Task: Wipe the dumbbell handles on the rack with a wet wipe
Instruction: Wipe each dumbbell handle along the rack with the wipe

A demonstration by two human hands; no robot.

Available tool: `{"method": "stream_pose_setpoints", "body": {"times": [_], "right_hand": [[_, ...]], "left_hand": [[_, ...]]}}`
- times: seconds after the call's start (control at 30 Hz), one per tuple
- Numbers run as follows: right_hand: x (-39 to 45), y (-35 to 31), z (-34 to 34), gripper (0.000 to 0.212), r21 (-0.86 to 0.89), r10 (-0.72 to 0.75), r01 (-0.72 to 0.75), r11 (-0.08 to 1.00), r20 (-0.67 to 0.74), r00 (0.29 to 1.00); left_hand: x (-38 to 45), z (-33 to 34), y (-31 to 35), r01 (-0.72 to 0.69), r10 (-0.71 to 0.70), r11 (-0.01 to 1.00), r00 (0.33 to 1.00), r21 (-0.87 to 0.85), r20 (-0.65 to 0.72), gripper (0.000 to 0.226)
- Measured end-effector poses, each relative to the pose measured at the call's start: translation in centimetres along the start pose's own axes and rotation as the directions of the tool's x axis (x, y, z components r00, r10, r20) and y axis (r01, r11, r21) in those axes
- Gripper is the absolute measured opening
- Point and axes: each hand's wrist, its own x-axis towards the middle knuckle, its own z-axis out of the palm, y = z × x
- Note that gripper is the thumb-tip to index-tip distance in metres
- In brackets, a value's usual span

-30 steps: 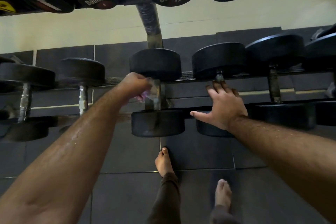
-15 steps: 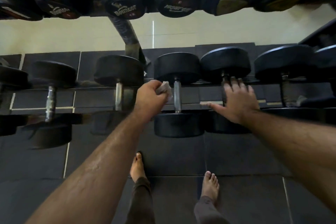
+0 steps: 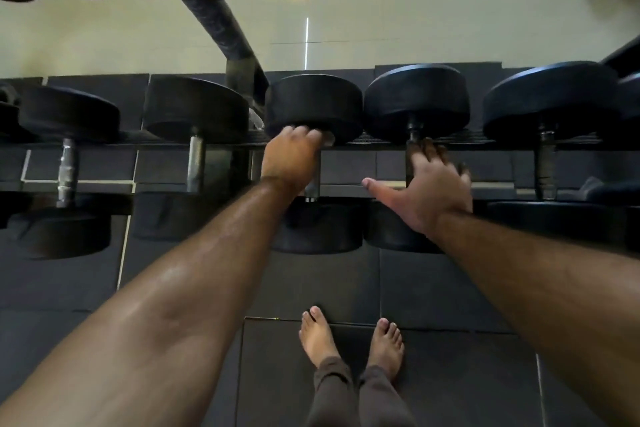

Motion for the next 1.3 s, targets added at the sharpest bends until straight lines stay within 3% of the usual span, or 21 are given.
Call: {"method": "stream_pose_setpoints", "body": {"times": [0.1,0.17,0.27,0.3,0.37,0.43,0.47,0.5,0.57,0.6,0.63,0.67,0.7,0.77,0.8,0.83,0.9,1.07,1.2,1.23,1.3], "right_hand": [[0.1,-0.1,-0.2,0.129,-0.022,0.02,-0.02,1.0,0.006,1.0],[0.1,-0.2,-0.4,0.125,-0.051,0.036,-0.035,0.998,0.031,0.999],[-0.1,-0.6,-0.6,0.124,-0.052,0.044,-0.043,0.998,0.014,0.999],[-0.1,-0.6,-0.6,0.125,-0.058,0.046,-0.045,0.997,0.009,0.999],[-0.1,-0.7,-0.7,0.125,-0.069,0.054,-0.053,0.996,0.014,0.998],[-0.2,-0.9,-0.8,0.124,-0.067,0.063,-0.062,0.996,0.017,0.998],[-0.2,-1.0,-0.9,0.122,-0.068,0.063,-0.062,0.996,0.014,0.998],[-0.3,-1.0,-1.0,0.121,-0.068,0.062,-0.061,0.996,0.007,0.998],[-0.3,-1.2,-1.1,0.12,-0.071,0.06,-0.06,0.996,-0.001,0.998],[-0.3,-1.2,-1.2,0.119,-0.08,0.061,-0.061,0.995,-0.002,0.998],[-0.4,-1.3,-1.1,0.119,-0.088,0.065,-0.065,0.994,-0.003,0.998],[-0.4,-1.3,-1.1,0.119,-0.091,0.066,-0.066,0.994,-0.009,0.998],[-0.4,-1.3,-1.0,0.12,-0.09,0.064,-0.065,0.994,-0.014,0.998],[-0.5,-1.4,-1.0,0.123,-0.088,0.066,-0.067,0.994,-0.018,0.998],[-0.5,-1.5,-0.9,0.123,-0.086,0.066,-0.067,0.994,-0.017,0.998],[-0.5,-1.5,-0.9,0.123,-0.083,0.066,-0.067,0.994,-0.018,0.998],[-0.4,-1.4,-0.8,0.122,-0.082,0.065,-0.067,0.994,-0.03,0.997],[-0.3,-1.3,-0.7,0.116,-0.079,0.047,-0.052,0.996,-0.067,0.997],[-0.5,-1.4,-0.7,0.115,-0.082,0.043,-0.048,0.995,-0.062,0.997],[-0.5,-1.5,-0.8,0.115,-0.08,0.044,-0.049,0.996,-0.064,0.997],[-0.4,-1.5,-0.7,0.116,-0.075,0.043,-0.048,0.996,-0.065,0.997]], "left_hand": [[0.9,0.6,-0.9,-0.189,0.177,0.98,0.97,0.054,0.168,0.028],[0.3,-0.3,-1.4,-0.316,0.284,0.948,0.894,0.038,0.346,0.028],[-0.7,-2.4,-2.4,-0.359,0.342,0.93,0.76,-0.082,0.553,0.025],[-0.5,-2.8,-2.6,-0.342,0.345,0.934,0.771,-0.109,0.535,0.025],[0.8,-3.2,-2.1,-0.268,0.289,0.957,0.871,-0.108,0.397,0.024],[1.7,-3.0,-0.7,-0.226,0.199,0.972,0.936,0.061,0.29,0.024],[1.8,-2.7,-0.1,-0.253,0.202,0.959,0.926,0.13,0.318,0.024],[1.5,-2.1,0.2,-0.322,0.245,0.937,0.884,0.138,0.398,0.024],[0.4,-1.5,-0.2,-0.438,0.344,0.899,0.725,0.014,0.596,0.025],[0.2,-1.9,-0.9,-0.44,0.366,0.896,0.652,-0.061,0.663,0.025],[0.4,-2.6,-1.5,-0.4,0.362,0.909,0.623,-0.115,0.693,0.022],[0.7,-3.4,-2.1,-0.323,0.326,0.936,0.655,-0.138,0.682,0.02],[1.1,-4.1,-2.6,-0.226,0.28,0.96,0.736,-0.167,0.616,0.018],[1.9,-4.3,-3.2,-0.092,0.158,0.978,0.911,-0.187,0.381,0.013],[1.9,-4.0,-3.0,-0.066,0.105,0.988,0.953,-0.141,0.286,0.012],[1.5,-3.3,-2.5,-0.062,0.08,0.995,0.969,-0.083,0.234,0.013],[0.1,-1.8,-1.6,-0.078,0.076,0.997,0.96,-0.002,0.269,0.017],[-1.7,-2.6,-3.9,0.027,0.137,0.961,0.82,-0.276,0.556,0.02],[-0.3,-2.1,-3.6,0.129,-0.07,0.955,0.973,-0.268,0.218,0.017],[-0.1,-1.5,-3.3,0.171,-0.132,0.952,0.977,-0.255,0.165,0.018],[-0.4,-0.5,-2.7,0.256,-0.202,0.915,0.96,-0.311,0.195,0.019]]}}
